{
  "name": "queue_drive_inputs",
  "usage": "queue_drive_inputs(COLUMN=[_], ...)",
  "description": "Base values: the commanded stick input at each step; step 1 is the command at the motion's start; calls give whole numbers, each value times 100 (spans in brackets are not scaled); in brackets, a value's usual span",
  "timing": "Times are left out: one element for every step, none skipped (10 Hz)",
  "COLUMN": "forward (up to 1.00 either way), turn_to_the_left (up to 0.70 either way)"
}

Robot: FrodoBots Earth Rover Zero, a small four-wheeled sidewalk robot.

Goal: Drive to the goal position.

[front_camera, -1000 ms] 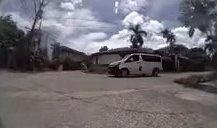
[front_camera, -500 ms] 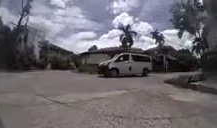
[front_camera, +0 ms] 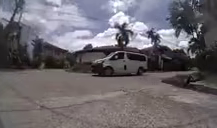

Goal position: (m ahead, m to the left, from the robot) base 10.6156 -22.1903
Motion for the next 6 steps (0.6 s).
queue_drive_inputs(forward=[50,50,50,50,50,50], turn_to_the_left=[0,0,-7,-32,-50,-50])
